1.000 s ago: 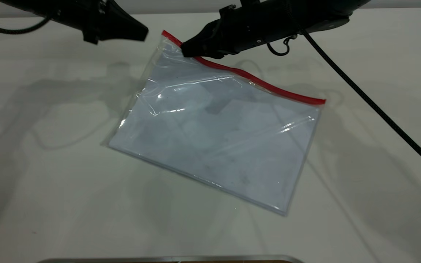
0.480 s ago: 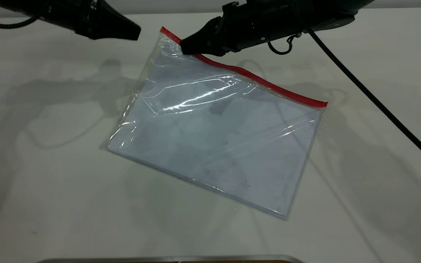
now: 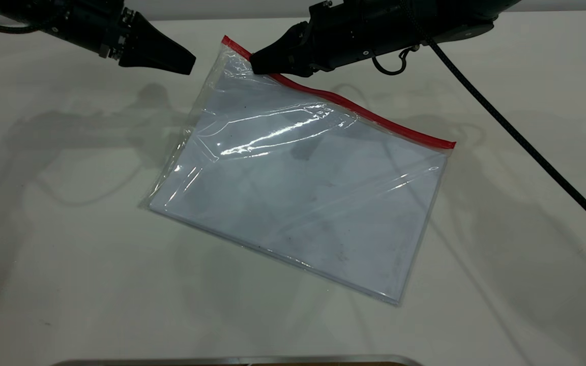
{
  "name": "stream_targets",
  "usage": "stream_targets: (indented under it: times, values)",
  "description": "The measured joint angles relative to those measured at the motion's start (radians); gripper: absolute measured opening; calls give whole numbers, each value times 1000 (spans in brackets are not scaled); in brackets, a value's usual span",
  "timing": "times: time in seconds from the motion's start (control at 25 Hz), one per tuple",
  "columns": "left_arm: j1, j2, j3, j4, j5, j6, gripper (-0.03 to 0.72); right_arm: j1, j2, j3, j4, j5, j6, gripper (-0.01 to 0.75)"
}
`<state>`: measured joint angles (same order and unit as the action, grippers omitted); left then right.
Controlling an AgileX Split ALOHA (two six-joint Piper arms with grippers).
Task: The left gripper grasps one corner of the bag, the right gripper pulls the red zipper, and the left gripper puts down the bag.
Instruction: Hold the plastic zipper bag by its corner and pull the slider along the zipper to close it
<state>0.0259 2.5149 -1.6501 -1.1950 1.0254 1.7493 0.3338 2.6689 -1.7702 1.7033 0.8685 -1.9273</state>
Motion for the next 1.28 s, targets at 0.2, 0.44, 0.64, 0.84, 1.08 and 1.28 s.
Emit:
stream_targets:
  times: [0.2,0.44,0.64,0.84,1.08,1.28]
  values:
    - [-45,33,0,0,-13,50,526,0,0,0,20,14,-1,43]
    - [-101,61,0,-28,-141,143,380,-5,2,0,23,11,-1,44]
    - [-103,61,0,-53,-158,241,66,-5,2,0,21,12,-2,45]
    - [-101,61,0,-114,-147,306,53,-8,0,-3,26,13,-2,49]
    - [-78,63,1,-194,-99,350,52,-27,-2,-8,42,31,-2,51]
    - [-54,50,1,-207,-62,350,49,-37,-2,-9,42,35,-2,52]
